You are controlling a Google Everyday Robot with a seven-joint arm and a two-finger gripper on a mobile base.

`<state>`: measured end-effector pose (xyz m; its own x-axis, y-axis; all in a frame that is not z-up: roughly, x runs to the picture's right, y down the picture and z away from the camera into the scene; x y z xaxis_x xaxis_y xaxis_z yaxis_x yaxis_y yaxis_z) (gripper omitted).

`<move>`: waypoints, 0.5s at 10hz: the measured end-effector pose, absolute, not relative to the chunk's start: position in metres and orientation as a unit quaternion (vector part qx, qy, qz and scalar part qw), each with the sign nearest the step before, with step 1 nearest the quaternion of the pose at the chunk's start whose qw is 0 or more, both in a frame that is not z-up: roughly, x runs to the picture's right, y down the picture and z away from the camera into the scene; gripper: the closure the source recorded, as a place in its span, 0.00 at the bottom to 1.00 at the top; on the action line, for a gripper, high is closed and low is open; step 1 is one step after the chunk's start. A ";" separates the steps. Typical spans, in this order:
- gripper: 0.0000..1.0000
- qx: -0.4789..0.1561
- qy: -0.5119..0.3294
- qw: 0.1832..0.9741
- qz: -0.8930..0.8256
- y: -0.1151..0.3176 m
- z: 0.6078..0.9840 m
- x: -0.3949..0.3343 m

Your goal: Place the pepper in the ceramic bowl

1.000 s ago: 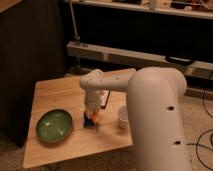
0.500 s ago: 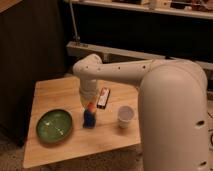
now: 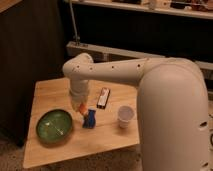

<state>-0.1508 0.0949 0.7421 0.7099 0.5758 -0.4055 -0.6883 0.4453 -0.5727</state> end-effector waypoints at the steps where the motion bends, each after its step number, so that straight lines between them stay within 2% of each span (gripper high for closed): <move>1: 1.00 -0.389 0.059 0.853 0.344 0.112 0.735 -0.172; 3: 1.00 -0.413 0.036 0.860 0.297 0.134 0.730 -0.207; 5: 0.83 -0.435 0.015 0.862 0.259 0.150 0.737 -0.239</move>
<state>-0.2394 0.1495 0.7372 0.8651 0.4337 -0.2521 -0.4603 0.4864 -0.7427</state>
